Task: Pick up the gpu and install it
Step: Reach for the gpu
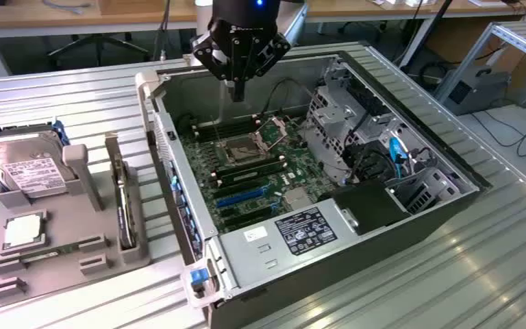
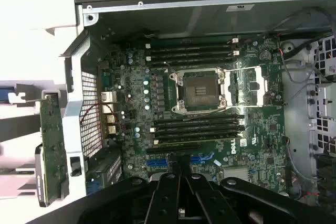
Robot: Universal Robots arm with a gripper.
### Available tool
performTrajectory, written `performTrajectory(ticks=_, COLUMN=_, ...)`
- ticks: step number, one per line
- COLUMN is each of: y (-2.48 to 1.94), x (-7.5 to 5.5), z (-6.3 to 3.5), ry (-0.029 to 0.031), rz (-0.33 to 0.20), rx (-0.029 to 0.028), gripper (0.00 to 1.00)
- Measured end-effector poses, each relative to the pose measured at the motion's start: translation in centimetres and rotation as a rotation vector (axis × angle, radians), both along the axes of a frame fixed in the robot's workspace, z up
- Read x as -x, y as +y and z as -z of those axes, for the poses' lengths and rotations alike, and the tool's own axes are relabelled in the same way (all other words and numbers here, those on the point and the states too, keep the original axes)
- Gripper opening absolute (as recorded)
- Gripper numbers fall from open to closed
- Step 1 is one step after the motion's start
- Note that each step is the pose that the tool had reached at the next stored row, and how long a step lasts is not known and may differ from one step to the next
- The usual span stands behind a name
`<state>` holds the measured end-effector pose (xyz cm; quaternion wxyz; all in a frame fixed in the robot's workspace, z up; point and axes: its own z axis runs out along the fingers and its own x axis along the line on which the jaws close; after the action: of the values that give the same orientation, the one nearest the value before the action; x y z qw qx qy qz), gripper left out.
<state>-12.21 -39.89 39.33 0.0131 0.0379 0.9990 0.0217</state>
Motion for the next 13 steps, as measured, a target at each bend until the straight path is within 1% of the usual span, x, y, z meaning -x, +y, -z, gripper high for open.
performTrajectory(ticks=13, y=0.0, x=0.48, z=0.0, ry=0.0, rz=0.0, rx=0.0, gripper=0.11)
